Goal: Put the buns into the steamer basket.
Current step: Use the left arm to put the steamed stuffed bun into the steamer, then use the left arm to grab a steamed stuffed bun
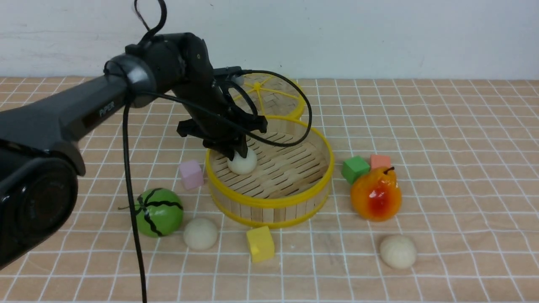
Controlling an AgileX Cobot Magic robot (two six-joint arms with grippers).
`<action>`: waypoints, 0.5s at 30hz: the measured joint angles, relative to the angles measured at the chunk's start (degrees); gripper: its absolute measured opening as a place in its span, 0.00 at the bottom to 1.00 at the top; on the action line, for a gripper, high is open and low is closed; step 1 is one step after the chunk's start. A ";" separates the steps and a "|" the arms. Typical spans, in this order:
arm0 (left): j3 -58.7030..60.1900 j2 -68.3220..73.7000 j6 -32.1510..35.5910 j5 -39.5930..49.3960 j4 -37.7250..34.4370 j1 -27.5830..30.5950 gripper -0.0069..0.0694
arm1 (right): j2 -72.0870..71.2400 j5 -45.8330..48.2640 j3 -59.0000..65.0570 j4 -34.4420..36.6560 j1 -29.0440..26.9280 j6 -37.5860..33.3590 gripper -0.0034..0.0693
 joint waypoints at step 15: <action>9.21 -24.63 10.40 13.71 -1.44 0.20 0.70 | 0.00 0.00 0.00 0.00 0.00 0.00 0.38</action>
